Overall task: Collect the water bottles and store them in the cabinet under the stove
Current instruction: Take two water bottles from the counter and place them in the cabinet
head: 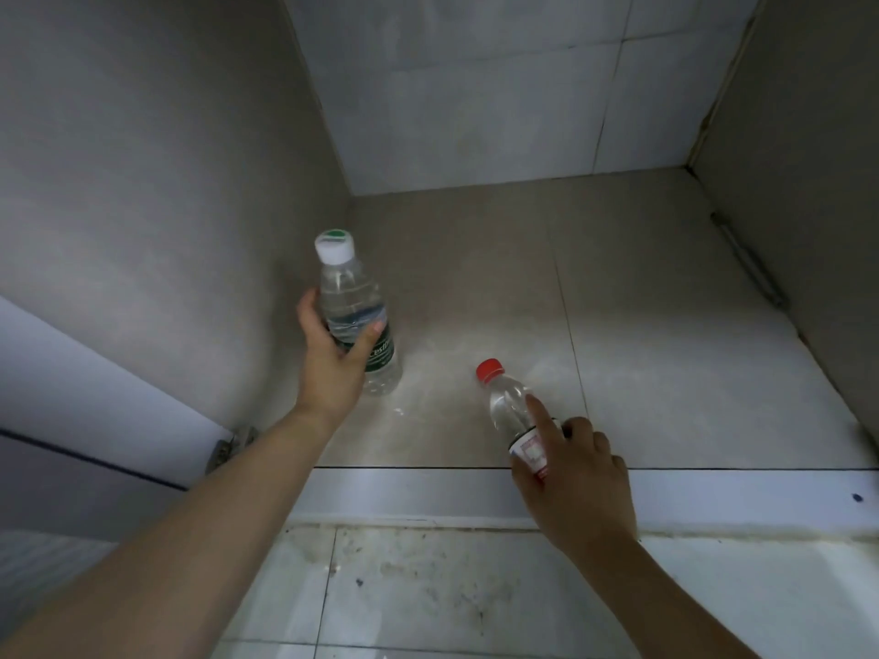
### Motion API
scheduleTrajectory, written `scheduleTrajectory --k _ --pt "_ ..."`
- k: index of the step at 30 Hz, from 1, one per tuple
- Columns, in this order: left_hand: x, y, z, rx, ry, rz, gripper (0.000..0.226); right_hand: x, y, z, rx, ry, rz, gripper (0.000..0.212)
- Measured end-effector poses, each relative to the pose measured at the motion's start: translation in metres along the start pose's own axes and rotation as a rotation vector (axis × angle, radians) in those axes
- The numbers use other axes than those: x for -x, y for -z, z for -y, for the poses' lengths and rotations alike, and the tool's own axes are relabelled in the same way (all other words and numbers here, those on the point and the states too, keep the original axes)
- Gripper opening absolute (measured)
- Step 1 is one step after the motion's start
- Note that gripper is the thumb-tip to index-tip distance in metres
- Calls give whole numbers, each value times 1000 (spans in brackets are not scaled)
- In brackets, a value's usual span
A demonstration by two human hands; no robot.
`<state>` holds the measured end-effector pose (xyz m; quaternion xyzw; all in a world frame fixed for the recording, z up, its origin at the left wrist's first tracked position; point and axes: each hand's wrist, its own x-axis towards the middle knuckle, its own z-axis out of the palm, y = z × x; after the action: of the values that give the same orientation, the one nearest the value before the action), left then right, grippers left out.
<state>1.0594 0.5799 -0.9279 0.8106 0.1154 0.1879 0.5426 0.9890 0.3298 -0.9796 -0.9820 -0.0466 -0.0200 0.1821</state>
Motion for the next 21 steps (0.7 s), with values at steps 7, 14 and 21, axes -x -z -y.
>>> scheduleTrajectory --k 7,14,21 --pt "3 5 13 -15 47 31 74 3 1 5 23 0 7 67" --pt "59 5 47 -358 240 93 84 7 8 12 3 3 64 68" --pt "95 -3 88 -910 -8 282 77 -19 18 17 -17 -72 238 78"
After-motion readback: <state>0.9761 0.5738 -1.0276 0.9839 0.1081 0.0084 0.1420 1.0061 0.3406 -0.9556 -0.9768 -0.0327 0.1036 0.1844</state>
